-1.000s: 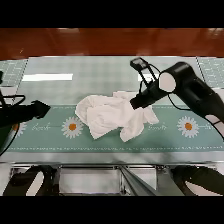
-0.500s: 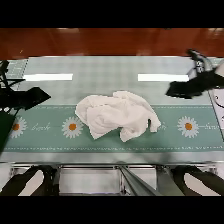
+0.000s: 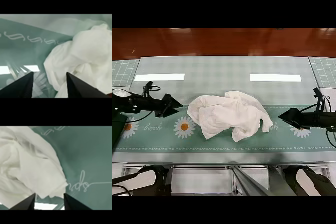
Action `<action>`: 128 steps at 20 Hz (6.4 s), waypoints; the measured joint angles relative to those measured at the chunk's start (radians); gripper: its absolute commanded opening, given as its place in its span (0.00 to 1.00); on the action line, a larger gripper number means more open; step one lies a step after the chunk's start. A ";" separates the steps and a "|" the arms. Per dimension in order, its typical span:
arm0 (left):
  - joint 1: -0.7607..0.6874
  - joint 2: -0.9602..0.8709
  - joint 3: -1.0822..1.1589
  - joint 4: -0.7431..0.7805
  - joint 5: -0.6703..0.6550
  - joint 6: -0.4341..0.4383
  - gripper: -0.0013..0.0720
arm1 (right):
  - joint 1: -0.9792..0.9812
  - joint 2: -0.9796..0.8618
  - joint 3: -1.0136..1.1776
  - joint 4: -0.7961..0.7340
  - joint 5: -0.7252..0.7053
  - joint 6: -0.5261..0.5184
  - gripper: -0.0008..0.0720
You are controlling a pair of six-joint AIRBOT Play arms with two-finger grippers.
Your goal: Fold the shirts.
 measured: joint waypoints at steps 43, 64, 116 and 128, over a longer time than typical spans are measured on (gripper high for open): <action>-0.208 -0.109 0.129 -0.044 0.088 0.051 0.04 | 0.744 -0.436 0.008 0.639 -0.544 -0.100 0.05; 0.055 0.472 0.932 -0.162 0.090 0.051 0.04 | 0.452 -0.152 1.486 -0.180 0.212 0.208 0.05; 0.092 -0.309 0.414 -0.145 -0.160 0.075 0.71 | -0.010 0.037 -0.005 -0.152 0.125 0.047 0.57; -0.058 -0.415 0.679 0.098 -0.177 -0.024 0.04 | 0.014 0.079 -0.127 -0.144 0.224 0.077 0.57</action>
